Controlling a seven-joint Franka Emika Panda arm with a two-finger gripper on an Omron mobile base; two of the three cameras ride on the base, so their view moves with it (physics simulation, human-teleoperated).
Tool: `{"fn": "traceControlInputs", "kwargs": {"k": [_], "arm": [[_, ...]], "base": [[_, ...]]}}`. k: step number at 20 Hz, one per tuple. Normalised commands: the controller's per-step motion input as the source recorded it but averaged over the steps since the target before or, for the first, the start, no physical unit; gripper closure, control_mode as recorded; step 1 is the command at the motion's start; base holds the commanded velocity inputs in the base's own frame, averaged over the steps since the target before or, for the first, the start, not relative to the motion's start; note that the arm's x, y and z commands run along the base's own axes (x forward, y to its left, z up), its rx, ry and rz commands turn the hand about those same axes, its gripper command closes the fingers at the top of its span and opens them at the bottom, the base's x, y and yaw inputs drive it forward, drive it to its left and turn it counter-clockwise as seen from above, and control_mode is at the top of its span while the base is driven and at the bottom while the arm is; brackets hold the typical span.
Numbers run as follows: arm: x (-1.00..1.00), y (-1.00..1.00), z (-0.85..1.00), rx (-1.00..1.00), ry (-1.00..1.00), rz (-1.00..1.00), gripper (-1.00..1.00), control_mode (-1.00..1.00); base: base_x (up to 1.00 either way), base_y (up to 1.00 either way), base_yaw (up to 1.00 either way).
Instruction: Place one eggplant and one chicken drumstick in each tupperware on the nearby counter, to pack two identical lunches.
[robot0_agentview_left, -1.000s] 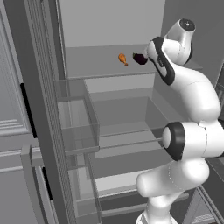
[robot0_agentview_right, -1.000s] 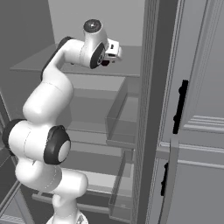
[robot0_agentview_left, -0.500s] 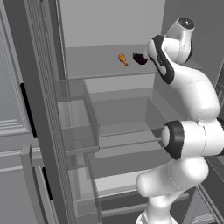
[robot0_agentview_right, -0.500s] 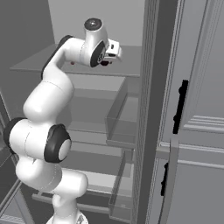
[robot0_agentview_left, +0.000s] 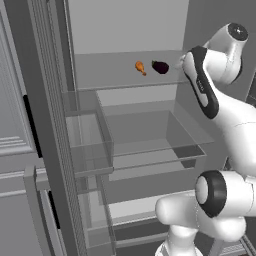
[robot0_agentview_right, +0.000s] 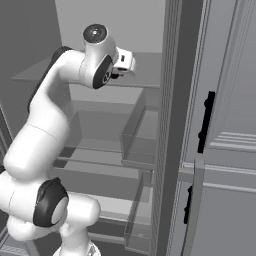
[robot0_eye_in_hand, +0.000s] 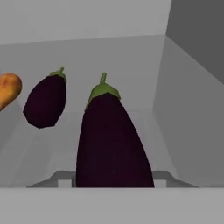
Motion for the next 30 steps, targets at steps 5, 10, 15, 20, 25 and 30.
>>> {"fn": "traceControlInputs", "kwargs": {"k": [5,10,15,20,25,30], "arm": [[-1.00,0.07,-0.02,0.00,0.02,-0.04,1.00,-1.00],[-1.00,0.11,-0.11,0.00,0.18,-0.04,1.00,-1.00],[-1.00,0.30,-0.84,0.00,0.21,-0.08,1.00,-1.00],[-1.00,0.13,-0.89,0.00,0.18,-0.03,1.00,-1.00],[-0.86,0.01,-0.27,0.03,0.19,-0.03,1.00,-1.00],[-0.27,0.00,-0.01,0.00,0.03,-0.01,1.00,-1.00]], "base": [[0.00,0.00,0.00],[0.00,0.00,0.00],[0.00,0.00,0.00],[0.00,0.00,0.00],[0.00,0.00,0.00],[0.00,0.00,0.00]]}}
